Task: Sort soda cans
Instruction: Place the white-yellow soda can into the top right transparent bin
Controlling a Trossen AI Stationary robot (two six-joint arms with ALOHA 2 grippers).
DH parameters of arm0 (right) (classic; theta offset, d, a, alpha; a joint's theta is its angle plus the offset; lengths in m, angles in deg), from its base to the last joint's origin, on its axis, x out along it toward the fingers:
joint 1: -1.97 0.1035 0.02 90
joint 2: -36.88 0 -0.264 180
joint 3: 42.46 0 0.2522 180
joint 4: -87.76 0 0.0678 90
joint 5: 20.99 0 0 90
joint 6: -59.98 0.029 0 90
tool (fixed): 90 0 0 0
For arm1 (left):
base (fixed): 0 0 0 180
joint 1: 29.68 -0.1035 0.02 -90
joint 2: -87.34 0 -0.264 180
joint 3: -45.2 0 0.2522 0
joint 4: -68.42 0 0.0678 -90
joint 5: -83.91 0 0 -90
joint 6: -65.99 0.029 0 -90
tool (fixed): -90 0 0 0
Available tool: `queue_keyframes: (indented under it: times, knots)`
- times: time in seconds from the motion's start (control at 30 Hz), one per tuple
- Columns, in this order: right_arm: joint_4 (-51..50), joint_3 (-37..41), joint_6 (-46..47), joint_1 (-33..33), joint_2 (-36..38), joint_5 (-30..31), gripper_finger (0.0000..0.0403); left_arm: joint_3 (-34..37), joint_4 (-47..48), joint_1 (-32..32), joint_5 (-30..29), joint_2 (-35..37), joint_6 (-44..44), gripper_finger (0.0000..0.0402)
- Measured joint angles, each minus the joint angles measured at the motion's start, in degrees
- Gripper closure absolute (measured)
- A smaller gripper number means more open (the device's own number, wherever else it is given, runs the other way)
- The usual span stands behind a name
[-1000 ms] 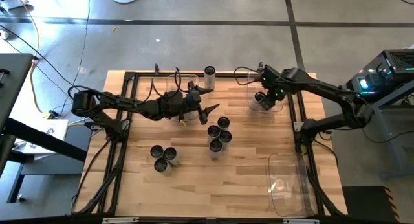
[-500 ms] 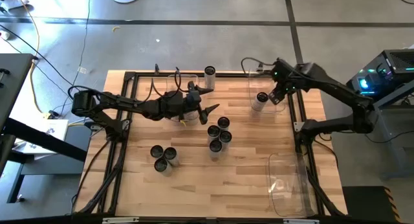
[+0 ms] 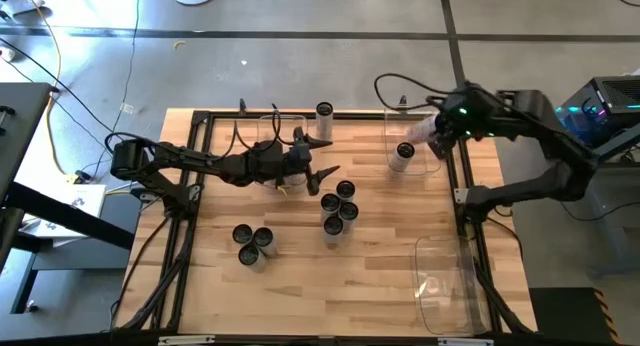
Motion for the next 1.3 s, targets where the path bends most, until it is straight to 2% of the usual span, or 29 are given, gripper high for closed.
queue_keyframes:
  times: [0.17,0.27,0.43,0.57,0.67,0.97,1.13,1.3]
  knots:
    - [0.5,-1.8,2.7,9.9,1.8,0.5,0.0163,0.0,-3.0,1.0,5.9,0.0,3.8,0.0074]
    - [1.8,-1.7,2.1,16.8,1.4,0.4,0.0163,-1.0,-2.9,0.7,11.5,0.0,3.3,0.0074]
    - [13.2,1.8,-4.9,27.0,0.5,-0.2,0.0163,-3.8,-0.4,-1.8,19.1,0.0,-1.5,0.0074]
    - [19.2,4.3,-10.4,32.3,-0.3,-0.5,0.0163,-6.2,3.4,-4.2,26.3,0.0,-3.9,0.0074]
    - [23.5,6.0,-13.9,34.3,-1.4,0.2,0.0163,-7.7,4.6,-5.8,32.9,0.0,-6.3,0.0074]
    - [27.5,6.8,-20.4,35.5,-5.8,1.6,0.0163,-11.4,5.5,-8.3,46.2,0.0,-9.5,0.0071]
    - [32.3,6.8,-26.9,35.4,-7.5,2.1,0.0163,-14.5,7.6,-8.7,47.9,-0.7,-9.8,0.0062]
    - [34.9,6.8,-32.5,35.3,-8.1,6.5,0.0163,-16.8,11.2,-8.7,48.6,-2.2,-9.3,0.0051]
